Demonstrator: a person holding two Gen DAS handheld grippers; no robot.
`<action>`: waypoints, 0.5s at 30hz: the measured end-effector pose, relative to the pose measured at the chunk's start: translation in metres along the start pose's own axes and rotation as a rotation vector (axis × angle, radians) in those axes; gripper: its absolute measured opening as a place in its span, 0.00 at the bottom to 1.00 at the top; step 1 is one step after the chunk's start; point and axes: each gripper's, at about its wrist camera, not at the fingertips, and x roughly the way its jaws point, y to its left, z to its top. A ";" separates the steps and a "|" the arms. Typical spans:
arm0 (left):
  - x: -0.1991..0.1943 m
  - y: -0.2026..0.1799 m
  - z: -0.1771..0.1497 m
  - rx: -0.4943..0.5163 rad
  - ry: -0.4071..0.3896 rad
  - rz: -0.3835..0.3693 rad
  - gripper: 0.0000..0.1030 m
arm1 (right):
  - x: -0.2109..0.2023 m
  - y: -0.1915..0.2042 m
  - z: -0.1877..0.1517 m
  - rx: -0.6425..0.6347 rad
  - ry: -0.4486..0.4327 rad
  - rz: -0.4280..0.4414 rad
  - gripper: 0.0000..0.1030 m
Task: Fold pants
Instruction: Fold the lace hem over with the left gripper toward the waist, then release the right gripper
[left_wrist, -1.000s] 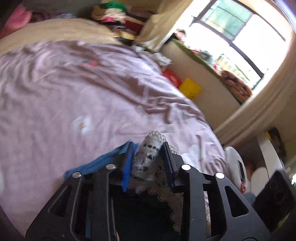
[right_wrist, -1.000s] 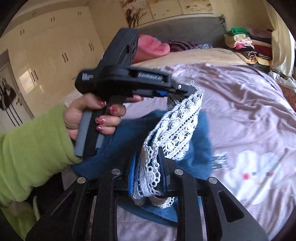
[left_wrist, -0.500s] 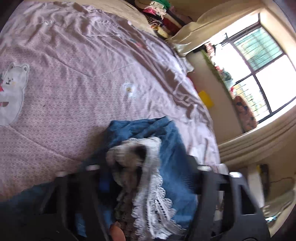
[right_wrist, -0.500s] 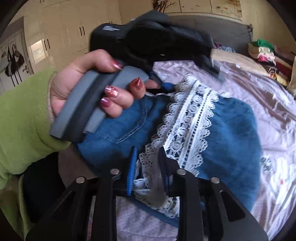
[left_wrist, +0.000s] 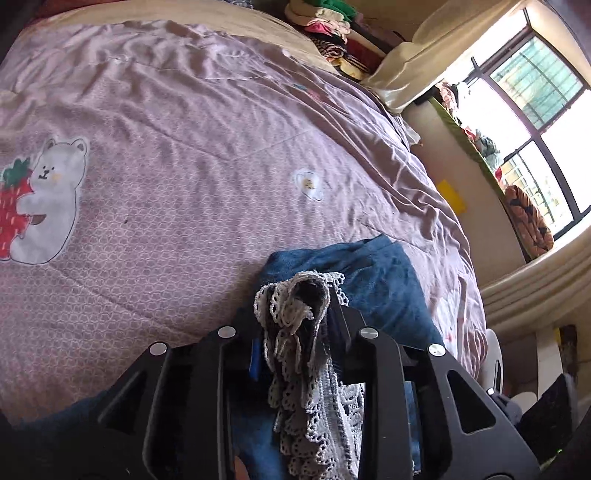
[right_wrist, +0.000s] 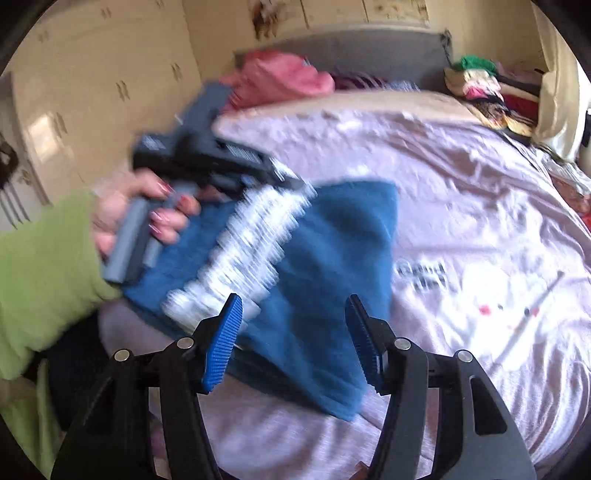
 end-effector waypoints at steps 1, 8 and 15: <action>0.000 0.001 0.000 -0.003 -0.002 0.002 0.21 | 0.007 0.001 -0.005 0.000 0.027 -0.006 0.55; -0.031 -0.011 -0.005 0.015 -0.064 0.041 0.53 | 0.001 0.008 -0.017 0.009 0.042 0.026 0.58; -0.085 -0.034 -0.051 0.034 -0.124 0.128 0.71 | -0.043 -0.010 -0.013 0.067 -0.056 0.070 0.67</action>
